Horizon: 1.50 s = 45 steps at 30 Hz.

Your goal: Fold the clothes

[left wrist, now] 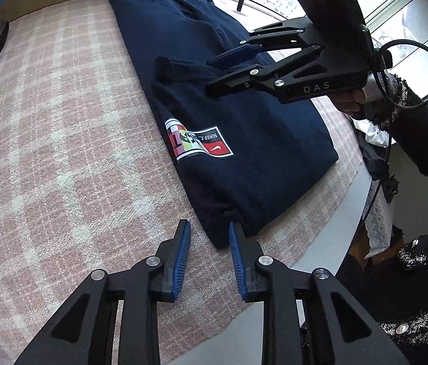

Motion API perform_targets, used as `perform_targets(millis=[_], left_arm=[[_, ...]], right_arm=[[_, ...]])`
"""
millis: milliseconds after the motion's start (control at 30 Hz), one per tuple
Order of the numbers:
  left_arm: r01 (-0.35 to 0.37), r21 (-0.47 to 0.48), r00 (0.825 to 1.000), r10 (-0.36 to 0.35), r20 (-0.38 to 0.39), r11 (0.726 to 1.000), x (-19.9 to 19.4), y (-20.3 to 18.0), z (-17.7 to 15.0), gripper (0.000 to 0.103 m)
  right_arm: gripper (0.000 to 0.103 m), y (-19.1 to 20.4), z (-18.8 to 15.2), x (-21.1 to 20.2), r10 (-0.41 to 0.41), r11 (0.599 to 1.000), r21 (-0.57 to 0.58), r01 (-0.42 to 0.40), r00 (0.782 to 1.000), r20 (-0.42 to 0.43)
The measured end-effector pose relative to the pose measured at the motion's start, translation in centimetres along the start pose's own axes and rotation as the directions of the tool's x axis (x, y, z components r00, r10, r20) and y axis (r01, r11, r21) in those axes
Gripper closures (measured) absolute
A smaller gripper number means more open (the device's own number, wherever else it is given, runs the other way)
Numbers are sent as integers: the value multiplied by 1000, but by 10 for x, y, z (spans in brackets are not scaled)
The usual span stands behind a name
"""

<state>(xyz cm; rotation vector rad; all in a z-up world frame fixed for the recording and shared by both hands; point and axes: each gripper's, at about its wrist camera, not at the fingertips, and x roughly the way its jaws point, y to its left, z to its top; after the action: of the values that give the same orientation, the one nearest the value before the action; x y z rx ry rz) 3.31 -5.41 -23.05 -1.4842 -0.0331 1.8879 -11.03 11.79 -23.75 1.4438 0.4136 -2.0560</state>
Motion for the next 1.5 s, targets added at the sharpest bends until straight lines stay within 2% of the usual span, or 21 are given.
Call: perform_targets(millis=[100,233,367,467,500,533,567,633,700,800,867,900,933,1000,1100,1200,1267,1333,1400,1467,1500], left_arm=[[17,7,1000,-17,7,1000,-11,3,-3,79],[-5,52,1000,5,0,999,-17,-5,-5,79],[-5,89,1000,5,1,996,-3,-18,3,80],[3,114,1000,-3,0,993,8,-20,8,98],[-6,131,1000,6,-1,991,9,-22,8,99],[-16,146,1000,16,0,989,8,-25,8,99],[-27,161,1000,27,1,987,5,-28,7,100],[-40,186,999,39,10,982,-7,-32,3,100],[-60,198,998,57,21,978,-15,-32,-1,100],[-70,159,997,72,-12,985,-4,-21,-3,101],[-70,149,996,76,-37,986,4,-19,-3,101],[-67,151,997,73,-36,986,1,-19,-3,101],[-63,155,997,69,-29,986,-4,-20,-2,100],[-74,139,997,75,-2,988,-21,-20,4,100],[-82,123,994,73,76,989,-49,-18,27,99],[-110,143,986,90,139,984,-51,-20,62,93],[-94,152,989,74,132,984,-33,-18,85,93],[-84,171,993,69,93,982,-3,-20,102,93],[-120,196,992,112,52,973,26,-22,112,93],[-151,195,988,155,-1,969,51,-19,114,93],[-145,188,989,147,5,971,54,-18,115,92]], right_arm=[[69,-5,1,-1,9,1000,13,-9,1000,2],[70,-7,0,0,18,1000,16,-18,1000,0],[70,-5,1,5,11,1000,10,-11,1000,-8],[70,-5,1,7,4,1000,9,-4,1000,-9],[71,-4,1,7,2,1000,8,-2,1000,-9],[78,-4,1,7,0,1000,7,1,1000,-9],[81,-4,2,7,1,1000,6,0,1000,-14],[97,-3,3,2,19,1000,-3,-19,1000,-16],[97,-6,5,-2,-10,1000,-13,10,1000,-4],[96,-18,5,10,-25,999,35,26,999,-42],[82,-17,7,9,-54,998,27,55,997,-48],[70,-14,8,3,-97,995,11,98,994,-43],[65,-12,7,-6,-130,992,-3,129,991,-18],[65,-13,5,-28,-111,994,15,110,993,43],[65,-30,-10,-54,-60,991,125,44,990,125],[67,-45,-39,-73,-116,958,279,65,979,170],[69,-55,-63,-73,-135,932,354,73,979,155],[69,-63,-84,-68,-141,914,396,84,983,118],[69,-66,-99,-69,-227,902,390,183,971,69],[67,-76,-114,-76,-257,886,414,207,964,68],[64,-82,-121,-79,-240,880,437,187,968,69]])
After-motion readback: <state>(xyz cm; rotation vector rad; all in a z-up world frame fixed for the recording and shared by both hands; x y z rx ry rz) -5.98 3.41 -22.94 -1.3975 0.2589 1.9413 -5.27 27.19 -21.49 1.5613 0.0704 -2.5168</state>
